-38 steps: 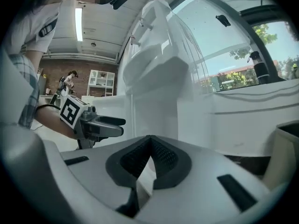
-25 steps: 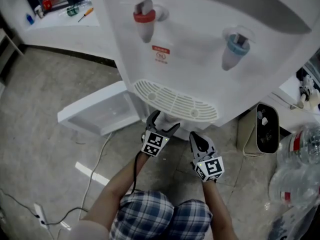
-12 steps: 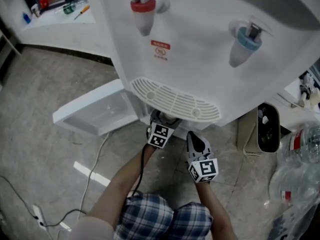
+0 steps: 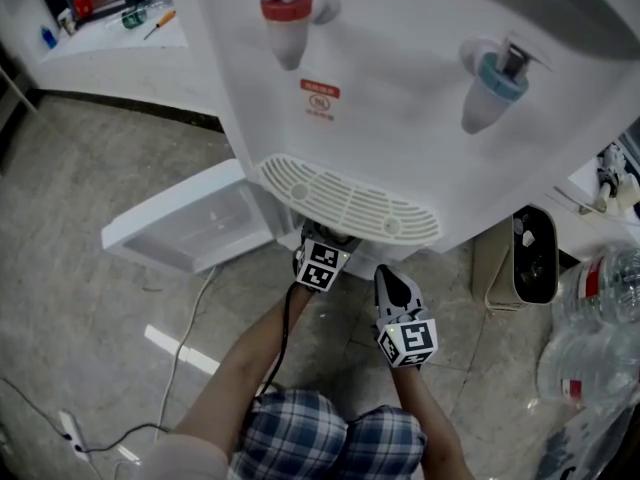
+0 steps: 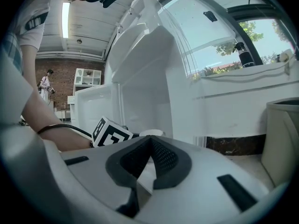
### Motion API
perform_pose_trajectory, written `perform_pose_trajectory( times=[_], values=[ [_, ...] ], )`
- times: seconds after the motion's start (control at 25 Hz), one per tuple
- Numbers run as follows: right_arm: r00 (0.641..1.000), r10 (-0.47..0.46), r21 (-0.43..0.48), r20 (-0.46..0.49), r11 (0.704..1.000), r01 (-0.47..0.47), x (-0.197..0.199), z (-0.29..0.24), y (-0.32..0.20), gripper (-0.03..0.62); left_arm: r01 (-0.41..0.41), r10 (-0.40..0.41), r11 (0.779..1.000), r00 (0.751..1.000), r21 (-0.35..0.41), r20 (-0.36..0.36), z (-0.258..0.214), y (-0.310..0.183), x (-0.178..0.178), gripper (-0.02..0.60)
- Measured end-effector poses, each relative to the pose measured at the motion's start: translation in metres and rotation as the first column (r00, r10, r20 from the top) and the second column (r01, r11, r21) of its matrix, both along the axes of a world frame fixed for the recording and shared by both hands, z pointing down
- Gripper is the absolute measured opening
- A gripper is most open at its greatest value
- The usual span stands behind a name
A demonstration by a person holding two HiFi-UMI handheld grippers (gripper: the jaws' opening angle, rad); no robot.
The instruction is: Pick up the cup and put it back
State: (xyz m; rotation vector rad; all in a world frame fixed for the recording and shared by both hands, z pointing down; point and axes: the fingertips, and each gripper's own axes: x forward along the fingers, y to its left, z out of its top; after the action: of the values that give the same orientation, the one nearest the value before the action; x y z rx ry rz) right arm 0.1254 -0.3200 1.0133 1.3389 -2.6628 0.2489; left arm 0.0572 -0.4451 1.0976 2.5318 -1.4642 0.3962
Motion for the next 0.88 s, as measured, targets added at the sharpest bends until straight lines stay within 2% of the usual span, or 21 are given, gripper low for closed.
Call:
perform_pose_trajectory(
  times=[0.16,0.36,0.88],
  values=[
    [1.0,0.002,-0.002,-0.002,1.0,-0.002,0.001,0.001,0.002,0.011,-0.026,0.026,0.999,0.999,0.023,0.029,-0.006,0.009,0.003,0.419],
    [1.0,0.003,-0.004,-0.003,1.0,-0.003,0.004,0.001,0.005,0.011,-0.056,0.056,0.997,0.998,0.06,-0.003,-0.032,0.039,-0.001,0.419],
    [1.0,-0.01,0.002,0.01,1.0,0.01,-0.001,0.0,0.002,0.011,-0.079,0.079,0.988,0.997,0.136,0.005,-0.103,0.148,-0.062,0.419]
  ],
)
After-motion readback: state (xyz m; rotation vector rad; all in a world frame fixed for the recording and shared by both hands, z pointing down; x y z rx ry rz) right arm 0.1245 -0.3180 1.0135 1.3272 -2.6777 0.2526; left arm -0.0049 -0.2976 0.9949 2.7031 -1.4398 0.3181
